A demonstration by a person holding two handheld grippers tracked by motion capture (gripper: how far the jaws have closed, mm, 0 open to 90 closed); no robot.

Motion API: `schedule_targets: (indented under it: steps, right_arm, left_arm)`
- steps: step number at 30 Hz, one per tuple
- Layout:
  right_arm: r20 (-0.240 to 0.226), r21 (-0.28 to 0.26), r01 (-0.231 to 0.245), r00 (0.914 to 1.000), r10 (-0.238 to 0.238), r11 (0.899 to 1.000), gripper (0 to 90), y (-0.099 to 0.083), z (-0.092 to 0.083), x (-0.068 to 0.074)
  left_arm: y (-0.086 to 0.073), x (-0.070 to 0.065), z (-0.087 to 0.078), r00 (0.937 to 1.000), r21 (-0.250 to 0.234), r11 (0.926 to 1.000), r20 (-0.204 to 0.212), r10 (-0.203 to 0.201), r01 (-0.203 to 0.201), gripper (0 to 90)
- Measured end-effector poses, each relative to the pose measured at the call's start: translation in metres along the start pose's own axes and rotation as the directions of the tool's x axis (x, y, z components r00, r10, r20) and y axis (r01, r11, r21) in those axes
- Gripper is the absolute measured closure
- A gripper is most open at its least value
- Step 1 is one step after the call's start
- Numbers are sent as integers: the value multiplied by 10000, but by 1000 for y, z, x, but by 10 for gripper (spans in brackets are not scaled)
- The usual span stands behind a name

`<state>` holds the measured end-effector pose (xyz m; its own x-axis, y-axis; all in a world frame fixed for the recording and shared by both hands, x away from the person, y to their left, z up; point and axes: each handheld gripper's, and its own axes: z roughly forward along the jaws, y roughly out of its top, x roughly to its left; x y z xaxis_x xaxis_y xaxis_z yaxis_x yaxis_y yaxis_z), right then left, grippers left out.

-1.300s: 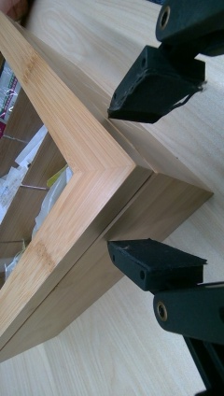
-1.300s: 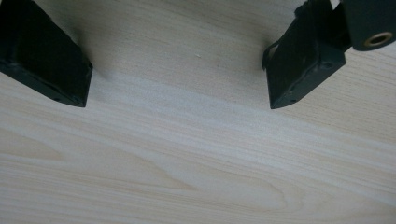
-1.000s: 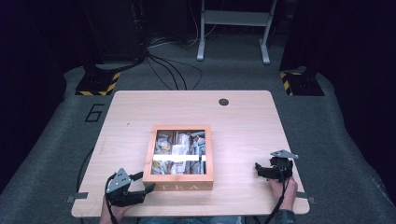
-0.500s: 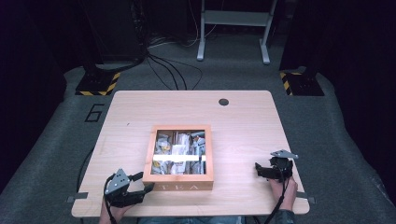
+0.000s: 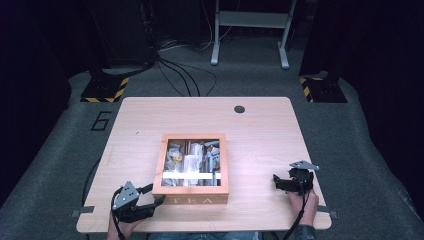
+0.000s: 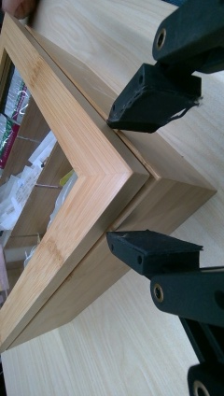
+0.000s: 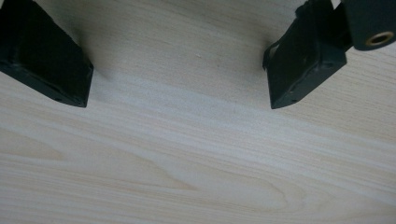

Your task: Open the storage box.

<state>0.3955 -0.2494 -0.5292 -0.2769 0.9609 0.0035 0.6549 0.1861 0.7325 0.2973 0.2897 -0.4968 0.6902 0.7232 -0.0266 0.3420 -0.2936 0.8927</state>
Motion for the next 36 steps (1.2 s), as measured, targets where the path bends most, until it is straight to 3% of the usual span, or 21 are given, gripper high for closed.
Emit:
schedule_targets:
  steps: [8,18,22,24,36]
  right_arm:
    - [11,4,0,10000,0,10000,69,0,0,0]
    - [14,4,3,10000,-3,10000,69,0,0,0]
    - [13,4,1,10000,-1,10000,70,0,0,0]
    - [13,2,1,10000,-1,10000,70,0,0,0]
    - [11,0,0,10000,0,10000,70,0,0,0]
  left_arm:
    - [3,-2,0,9999,-336,9994,-109,-34,31,406]
    - [8,2,-3,10000,-487,9988,57,19,-16,404]
    - [11,2,-2,9992,-545,9982,-324,232,-249,406]
    - [12,2,-3,9994,-507,9984,-259,234,-247,406]
    - [27,2,-4,9935,-1255,9895,-969,602,-722,407]
